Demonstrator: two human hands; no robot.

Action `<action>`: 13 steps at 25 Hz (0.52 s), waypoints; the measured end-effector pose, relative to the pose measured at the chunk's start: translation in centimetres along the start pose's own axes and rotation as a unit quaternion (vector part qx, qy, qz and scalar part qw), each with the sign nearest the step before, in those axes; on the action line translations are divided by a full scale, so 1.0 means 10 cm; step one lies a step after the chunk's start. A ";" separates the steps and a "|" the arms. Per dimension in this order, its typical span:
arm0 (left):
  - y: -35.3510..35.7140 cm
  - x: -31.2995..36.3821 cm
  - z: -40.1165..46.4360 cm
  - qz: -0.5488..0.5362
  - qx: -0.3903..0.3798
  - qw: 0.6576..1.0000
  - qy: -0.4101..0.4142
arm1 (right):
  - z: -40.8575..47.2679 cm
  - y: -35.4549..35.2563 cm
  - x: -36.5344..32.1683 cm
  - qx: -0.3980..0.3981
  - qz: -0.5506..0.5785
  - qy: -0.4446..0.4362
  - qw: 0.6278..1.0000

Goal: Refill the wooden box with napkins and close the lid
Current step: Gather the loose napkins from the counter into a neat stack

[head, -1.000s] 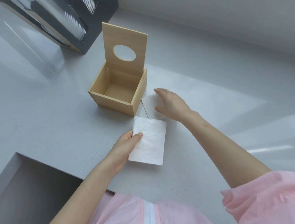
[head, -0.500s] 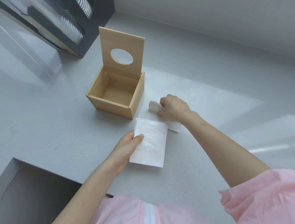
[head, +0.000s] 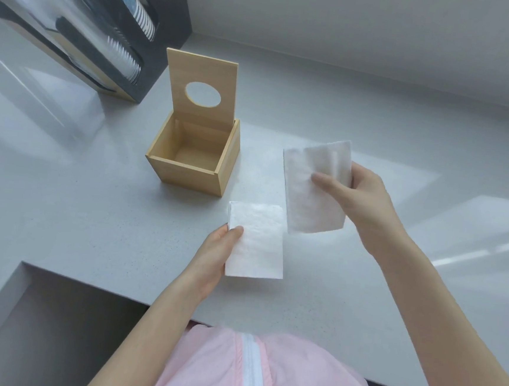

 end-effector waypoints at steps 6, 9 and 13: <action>0.12 0.03 -0.04 0.009 -0.015 1.000 0.025 | -0.26 0.60 0.59 -0.062 0.124 0.110 0.984; 0.16 0.06 -0.06 0.012 -0.020 0.999 0.038 | -0.29 0.66 0.70 -0.039 0.055 0.116 0.991; 0.17 0.00 -0.05 0.029 -0.007 0.999 0.025 | -0.33 0.63 0.75 0.007 -0.017 0.108 0.994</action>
Point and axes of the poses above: each hand's wrist, its own z-axis towards the middle knuckle, its own y-axis out of the palm, x = y × z, the point moved 8 cm from there along z, towards the middle knuckle, and after that the axes turned 5 degrees about -x, right-handed, at the moved point
